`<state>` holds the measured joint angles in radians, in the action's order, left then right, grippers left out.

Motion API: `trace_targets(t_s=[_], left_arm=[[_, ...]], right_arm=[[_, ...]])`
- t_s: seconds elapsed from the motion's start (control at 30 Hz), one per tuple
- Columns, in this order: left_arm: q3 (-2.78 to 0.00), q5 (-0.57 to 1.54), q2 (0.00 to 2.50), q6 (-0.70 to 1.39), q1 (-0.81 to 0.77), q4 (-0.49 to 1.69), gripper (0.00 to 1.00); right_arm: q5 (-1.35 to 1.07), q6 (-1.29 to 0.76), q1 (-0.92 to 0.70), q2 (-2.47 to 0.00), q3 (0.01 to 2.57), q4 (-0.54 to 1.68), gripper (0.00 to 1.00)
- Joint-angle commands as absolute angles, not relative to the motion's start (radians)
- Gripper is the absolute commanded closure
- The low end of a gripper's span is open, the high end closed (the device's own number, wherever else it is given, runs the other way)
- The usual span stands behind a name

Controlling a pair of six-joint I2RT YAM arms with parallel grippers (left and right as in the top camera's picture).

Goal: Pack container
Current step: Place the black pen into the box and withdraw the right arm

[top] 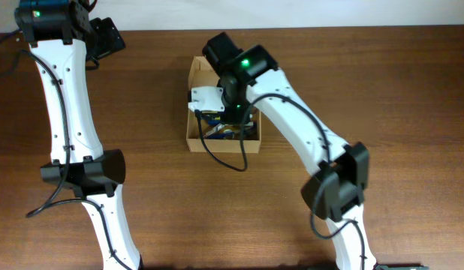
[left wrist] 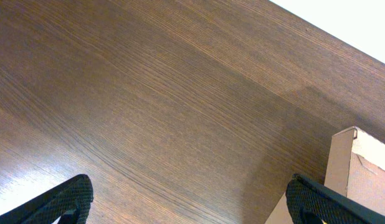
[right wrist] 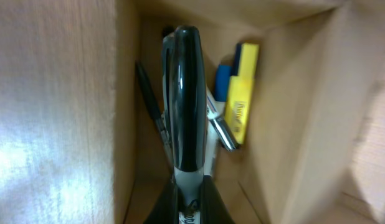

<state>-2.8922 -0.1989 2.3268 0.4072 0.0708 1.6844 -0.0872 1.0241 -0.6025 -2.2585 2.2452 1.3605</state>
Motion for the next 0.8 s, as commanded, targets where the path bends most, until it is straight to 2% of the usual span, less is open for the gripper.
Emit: trace_targets(t_s=[0.0, 0.43, 0.57, 0.6, 0.63, 0.7, 0.77], left_arm=[[-2.904, -0.203, 2.33, 0.402, 0.074, 1.687, 0.0], [-2.904, -0.203, 2.33, 0.402, 0.074, 1.687, 0.0], [-2.904, -0.203, 2.33, 0.402, 0.074, 1.687, 0.0], [-2.904, -0.203, 2.33, 0.402, 0.074, 1.687, 0.0], [-2.904, -0.203, 2.33, 0.402, 0.074, 1.687, 0.0], [-2.904, -0.203, 2.33, 0.402, 0.074, 1.687, 0.0], [-2.904, -0.203, 2.33, 0.402, 0.074, 1.687, 0.0]], right_arm=[[-0.075, 1.046, -0.601, -2.302, 2.243, 1.35, 0.96], [-0.075, 0.911, -0.601, -2.398, 2.242, 1.263, 0.94], [-0.073, 0.851, -0.601, -2.398, 2.242, 1.268, 0.69], [-0.065, 0.849, -0.601, -2.397, 2.242, 1.268, 0.55], [-0.054, 0.839, -0.601, -2.394, 2.242, 1.267, 0.48], [-0.033, 0.82, -0.602, -2.383, 2.244, 1.267, 0.46], [-0.02, 0.801, -0.602, -2.363, 2.244, 1.265, 0.52]])
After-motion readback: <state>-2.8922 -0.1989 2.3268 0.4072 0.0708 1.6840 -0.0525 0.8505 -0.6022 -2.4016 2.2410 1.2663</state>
